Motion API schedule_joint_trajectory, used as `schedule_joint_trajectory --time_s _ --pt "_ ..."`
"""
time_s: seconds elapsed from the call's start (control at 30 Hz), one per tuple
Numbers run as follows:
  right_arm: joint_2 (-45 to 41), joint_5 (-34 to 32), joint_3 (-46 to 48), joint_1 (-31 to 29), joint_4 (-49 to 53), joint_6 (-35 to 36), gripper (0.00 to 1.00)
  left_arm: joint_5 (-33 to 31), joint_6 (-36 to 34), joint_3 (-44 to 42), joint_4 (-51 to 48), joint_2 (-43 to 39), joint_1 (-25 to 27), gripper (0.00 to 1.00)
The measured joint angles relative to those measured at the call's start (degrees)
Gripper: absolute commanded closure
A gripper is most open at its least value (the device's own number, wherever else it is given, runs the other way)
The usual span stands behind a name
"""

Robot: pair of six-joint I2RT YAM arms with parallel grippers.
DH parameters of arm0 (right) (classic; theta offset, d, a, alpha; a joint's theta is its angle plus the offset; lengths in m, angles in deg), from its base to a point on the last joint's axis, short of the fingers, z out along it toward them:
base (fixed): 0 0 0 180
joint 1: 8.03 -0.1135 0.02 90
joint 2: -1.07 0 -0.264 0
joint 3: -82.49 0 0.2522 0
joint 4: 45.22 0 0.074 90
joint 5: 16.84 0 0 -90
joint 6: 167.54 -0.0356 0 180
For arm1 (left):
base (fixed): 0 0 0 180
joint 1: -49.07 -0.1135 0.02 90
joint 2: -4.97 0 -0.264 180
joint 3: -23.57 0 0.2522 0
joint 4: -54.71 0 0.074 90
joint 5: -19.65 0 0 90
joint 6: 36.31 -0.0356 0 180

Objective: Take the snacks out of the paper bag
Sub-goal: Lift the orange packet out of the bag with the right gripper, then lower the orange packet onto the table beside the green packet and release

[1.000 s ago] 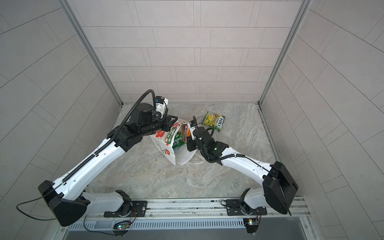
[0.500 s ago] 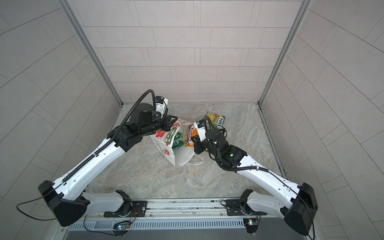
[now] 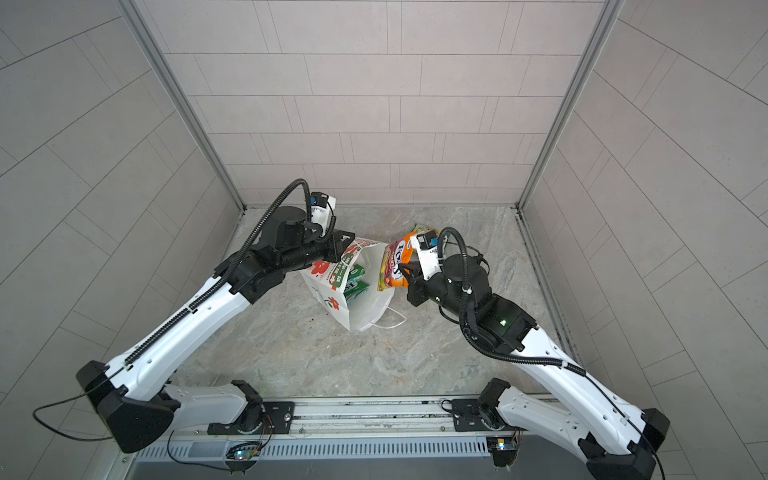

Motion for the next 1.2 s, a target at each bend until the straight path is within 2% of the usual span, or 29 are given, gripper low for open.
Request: schedule_joint_trajectory --time_s 0.13,0.27,0.47,0.63,0.97,1.2 --pt "-1.51 -3.63 -1.86 3.37 2.01 0.50 1.00 0.24 0.00 0.00 0.04 0.00 0.00 1.00" --pt "-1.25 -5.81 -2.43 10.29 4.68 0.61 1.00 0.42 0.00 0.00 0.02 0.00 0.00 1.00" --pt "2.47 -4.35 -2.40 22.47 7.65 0.59 1.00 0.57 -0.02 0.00 0.02 0.00 0.00 1.00" --pt "8.37 -2.60 -2.40 29.86 7.89 0.92 1.00 0.66 -0.02 -0.09 0.04 -0.02 0.00 1.00" --pt "21.18 0.63 -2.84 37.86 6.12 1.92 1.00 0.98 -0.02 -0.28 0.04 -0.15 0.00 1.00" --pt "31.82 3.21 -7.08 38.95 3.21 3.50 1.00 1.01 -0.07 -0.98 0.02 -0.96 0.00 1.00"
